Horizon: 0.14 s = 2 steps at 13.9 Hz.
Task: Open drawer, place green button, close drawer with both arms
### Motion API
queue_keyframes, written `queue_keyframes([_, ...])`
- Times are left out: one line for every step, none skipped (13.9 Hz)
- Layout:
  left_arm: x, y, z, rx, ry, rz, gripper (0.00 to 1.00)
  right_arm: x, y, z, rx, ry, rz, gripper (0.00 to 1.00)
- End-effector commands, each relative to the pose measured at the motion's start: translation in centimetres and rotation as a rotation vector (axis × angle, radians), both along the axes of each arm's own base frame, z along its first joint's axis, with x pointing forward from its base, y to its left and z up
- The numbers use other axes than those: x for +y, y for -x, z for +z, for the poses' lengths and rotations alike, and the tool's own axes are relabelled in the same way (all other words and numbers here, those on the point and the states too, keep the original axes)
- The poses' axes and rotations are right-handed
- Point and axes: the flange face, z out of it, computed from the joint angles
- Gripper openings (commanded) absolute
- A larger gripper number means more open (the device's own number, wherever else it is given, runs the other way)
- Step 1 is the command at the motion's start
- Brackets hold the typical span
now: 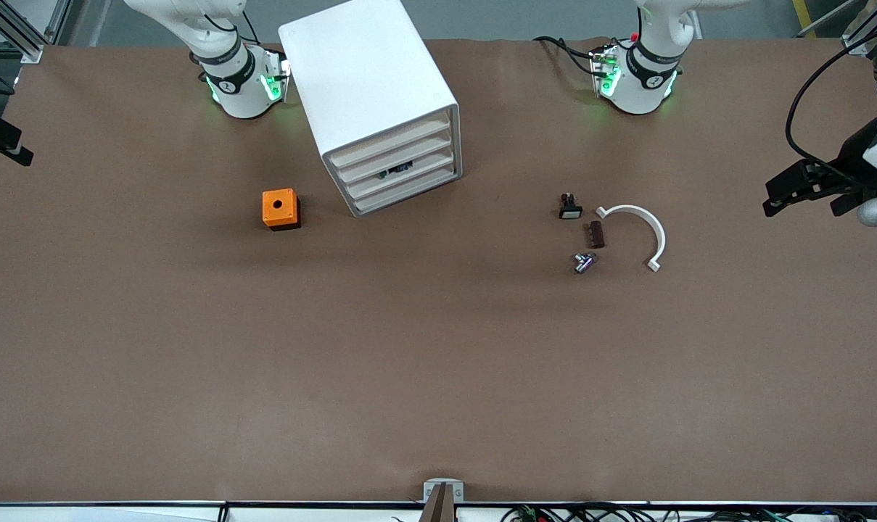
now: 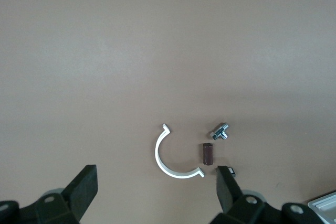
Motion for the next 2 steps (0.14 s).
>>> queue_keyframes([-0.16, -0.09, 0.53, -0.007, 0.011, 0.007, 1.0, 0.17, 0.36, 0.29, -0.007, 0.015, -0.003, 1.0])
queue_keyframes([-0.16, -0.09, 0.53, -0.007, 0.011, 0.007, 1.0, 0.17, 0.36, 0.29, -0.007, 0.015, -0.003, 1.0])
